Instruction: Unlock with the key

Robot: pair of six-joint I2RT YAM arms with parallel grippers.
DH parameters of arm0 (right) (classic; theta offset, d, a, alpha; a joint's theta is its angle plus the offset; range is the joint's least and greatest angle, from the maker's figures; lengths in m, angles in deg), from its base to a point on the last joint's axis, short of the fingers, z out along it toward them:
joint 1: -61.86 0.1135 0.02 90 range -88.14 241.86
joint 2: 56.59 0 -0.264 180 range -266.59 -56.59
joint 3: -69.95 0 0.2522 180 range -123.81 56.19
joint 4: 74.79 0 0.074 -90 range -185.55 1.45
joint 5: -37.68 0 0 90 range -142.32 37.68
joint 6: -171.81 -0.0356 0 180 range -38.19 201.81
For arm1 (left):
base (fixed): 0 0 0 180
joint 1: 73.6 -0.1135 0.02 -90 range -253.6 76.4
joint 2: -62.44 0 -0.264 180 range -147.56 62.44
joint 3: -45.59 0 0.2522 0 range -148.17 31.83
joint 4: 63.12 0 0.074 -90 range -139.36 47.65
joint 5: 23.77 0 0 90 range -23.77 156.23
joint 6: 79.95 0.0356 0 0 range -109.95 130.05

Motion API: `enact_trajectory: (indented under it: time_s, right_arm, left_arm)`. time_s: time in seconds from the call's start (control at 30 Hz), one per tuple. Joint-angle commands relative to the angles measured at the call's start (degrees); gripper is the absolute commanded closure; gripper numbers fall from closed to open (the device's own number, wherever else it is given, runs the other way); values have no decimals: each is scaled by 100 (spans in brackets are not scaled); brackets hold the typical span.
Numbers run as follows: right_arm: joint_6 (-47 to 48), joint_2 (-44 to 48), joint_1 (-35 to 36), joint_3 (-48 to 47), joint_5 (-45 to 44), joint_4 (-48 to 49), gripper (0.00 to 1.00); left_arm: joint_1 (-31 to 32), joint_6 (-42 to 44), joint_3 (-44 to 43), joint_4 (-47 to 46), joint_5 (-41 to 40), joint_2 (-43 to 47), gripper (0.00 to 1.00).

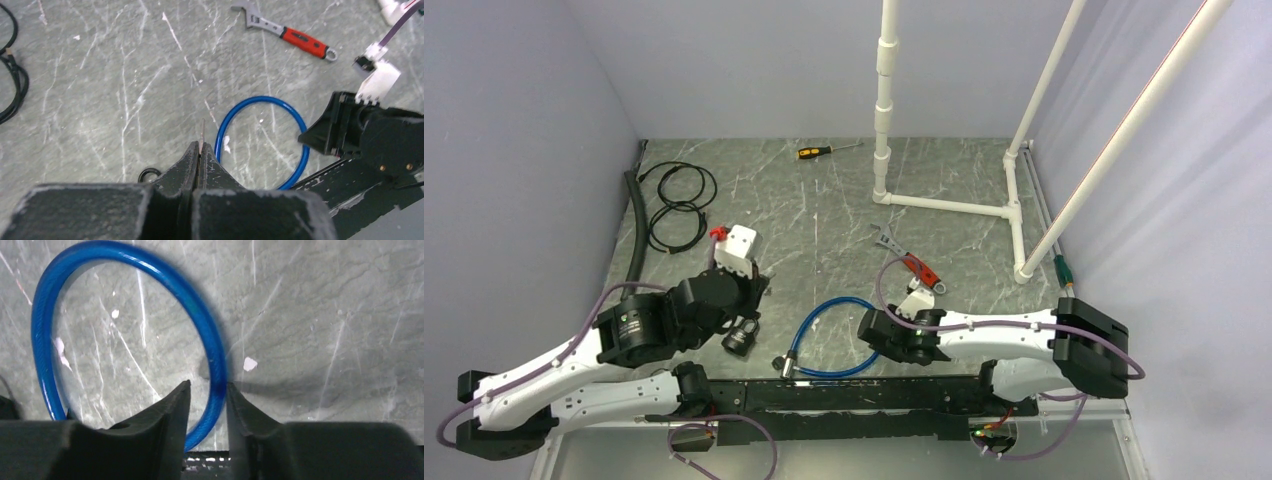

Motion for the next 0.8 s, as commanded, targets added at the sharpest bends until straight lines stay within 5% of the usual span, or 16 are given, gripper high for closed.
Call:
enact_trajectory:
  time_s: [0.0, 0.27, 0.43, 0.6, 0.67, 0.77]
  right_arm:
    - [362, -196, -266, -265, -418, -27, 70]
    - [1387, -505, -1239, -310, -420, 518, 87]
    - [2510, -711, -1686, -819, -854, 726, 87]
    - [5098, -1186, -2212, -1625, -804, 1501, 68]
    - [5609, -1551, -2583, -2135, -788, 1360, 53]
    - [5787, -1997, -2977, -3028, -539, 684, 47]
  left_arm:
    - [21, 119, 67, 479, -243, 339, 100]
    - [21, 75, 212, 472, -328, 697, 100]
    - [21, 5, 192, 562, -327, 728, 100]
    - [21, -11, 206, 570, -290, 758, 100]
    - [21, 6, 217, 549, -275, 773, 100]
    - [21, 73, 231, 527, -190, 774, 100]
